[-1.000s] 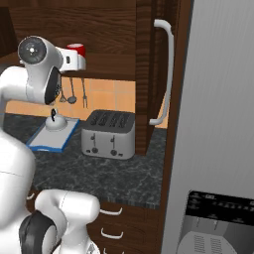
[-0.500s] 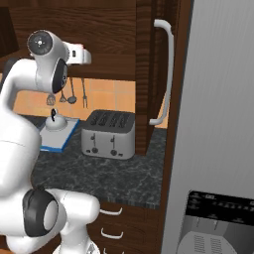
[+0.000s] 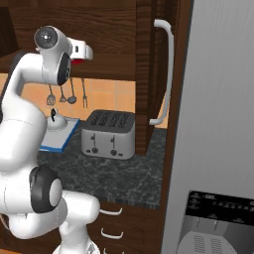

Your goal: Pick the kettle from the counter and place it on the tray. Then pick the mug from the cabinet and place it on the tray. Then close the cabinet doors.

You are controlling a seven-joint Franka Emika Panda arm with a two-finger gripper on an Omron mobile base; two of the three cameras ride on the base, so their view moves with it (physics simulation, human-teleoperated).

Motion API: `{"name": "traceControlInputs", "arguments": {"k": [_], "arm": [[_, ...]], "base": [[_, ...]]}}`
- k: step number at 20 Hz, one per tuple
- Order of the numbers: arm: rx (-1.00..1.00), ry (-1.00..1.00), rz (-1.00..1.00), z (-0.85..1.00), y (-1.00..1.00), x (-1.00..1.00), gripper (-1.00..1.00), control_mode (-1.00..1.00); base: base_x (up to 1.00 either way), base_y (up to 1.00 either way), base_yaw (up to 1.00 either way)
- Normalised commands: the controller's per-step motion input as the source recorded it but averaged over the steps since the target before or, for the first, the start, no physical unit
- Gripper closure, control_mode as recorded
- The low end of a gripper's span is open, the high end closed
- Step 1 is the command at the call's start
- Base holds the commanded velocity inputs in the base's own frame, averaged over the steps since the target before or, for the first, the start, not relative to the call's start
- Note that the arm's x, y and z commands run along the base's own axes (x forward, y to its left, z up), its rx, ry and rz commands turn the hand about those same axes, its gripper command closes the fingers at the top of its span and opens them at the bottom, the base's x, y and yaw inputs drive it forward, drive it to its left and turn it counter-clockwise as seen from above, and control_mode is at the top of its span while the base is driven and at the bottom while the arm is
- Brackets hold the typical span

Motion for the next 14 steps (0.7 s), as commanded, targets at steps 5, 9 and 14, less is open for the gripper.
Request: {"name": "traceControlInputs", "arguments": {"k": [5,9,14], "arm": [[0.01,0.00,0.00,-0.02,0.11,0.32,-1.00,-1.00],[0.02,0.00,0.00,-0.10,0.13,0.25,-1.00,-1.00],[0.03,0.06,0.00,-0.18,0.14,0.25,-1.00,-1.00]], "base": [[0.00,0.00,0.00],[0.00,0.00,0.00],[0.00,0.00,0.00]]}}
